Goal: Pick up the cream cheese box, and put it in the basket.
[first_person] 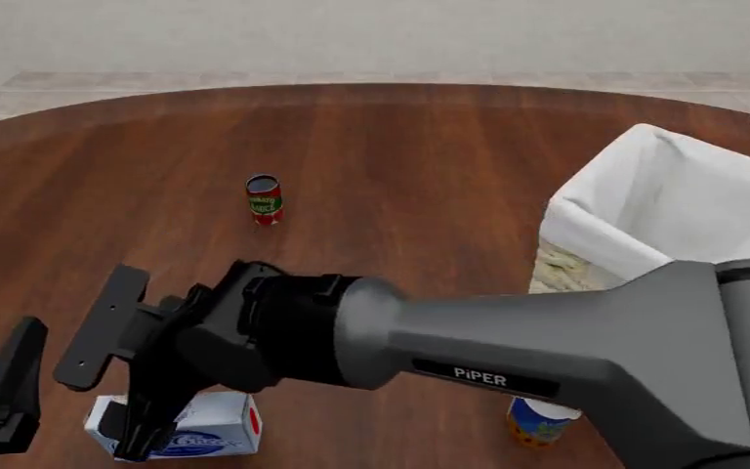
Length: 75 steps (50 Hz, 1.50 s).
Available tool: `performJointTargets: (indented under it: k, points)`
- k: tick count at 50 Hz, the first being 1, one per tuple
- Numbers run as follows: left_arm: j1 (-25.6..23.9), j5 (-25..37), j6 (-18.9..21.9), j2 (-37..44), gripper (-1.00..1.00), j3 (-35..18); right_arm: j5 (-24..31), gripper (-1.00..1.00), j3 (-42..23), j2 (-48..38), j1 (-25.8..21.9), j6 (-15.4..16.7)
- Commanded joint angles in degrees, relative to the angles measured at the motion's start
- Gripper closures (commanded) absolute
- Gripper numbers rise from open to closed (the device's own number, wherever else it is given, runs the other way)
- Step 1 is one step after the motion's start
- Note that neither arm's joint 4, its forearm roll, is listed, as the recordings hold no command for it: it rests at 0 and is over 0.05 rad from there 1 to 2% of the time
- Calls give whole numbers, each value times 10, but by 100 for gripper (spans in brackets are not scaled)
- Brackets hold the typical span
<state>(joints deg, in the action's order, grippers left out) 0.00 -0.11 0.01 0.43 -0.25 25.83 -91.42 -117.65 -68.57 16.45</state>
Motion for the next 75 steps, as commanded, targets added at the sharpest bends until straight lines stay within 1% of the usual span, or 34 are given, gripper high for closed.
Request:
performJointTargets:
  k: [1, 7, 11, 19, 20, 22, 24, 38, 49, 65, 66, 67, 73, 75]
  points:
    - [0, 0, 0, 0, -100, 0, 3, -100, -14, -20, -11, -16]
    - [0, 0, 0, 0, -100, 0, 0, -100, -8, -23, -20, -25]
    - [0, 0, 0, 0, -100, 0, -6, -100, -5, -32, -20, -25]
    - [0, 0, 0, 0, -100, 0, -10, -100, -7, -50, -18, -18]
    - [0, 0, 0, 0, -100, 0, -10, -100, -7, -54, -17, -12]
    - [0, 0, 0, 0, -100, 0, -9, -100, -10, -61, -15, -11]
    - [0, 0, 0, 0, -100, 0, -9, -100, -11, -72, -13, 2]
    - [0, 0, 0, 0, -100, 0, -18, -100, -19, -108, -9, -7]
    - [0, 0, 0, 0, -100, 0, -14, -100, -42, -135, -2, -4]
    - [0, 0, 0, 0, -100, 0, -28, -100, -28, -121, -3, -4]
    - [0, 0, 0, 0, -100, 0, -30, 100, -26, -119, -2, -2]
    - [0, 0, 0, 0, -100, 0, -34, 100, -22, -114, -2, 3]
    - [0, 0, 0, 0, -100, 0, -35, 100, -20, -105, 4, 3]
    - [0, 0, 0, 0, -100, 0, -39, 100, -9, -98, 1, 4]
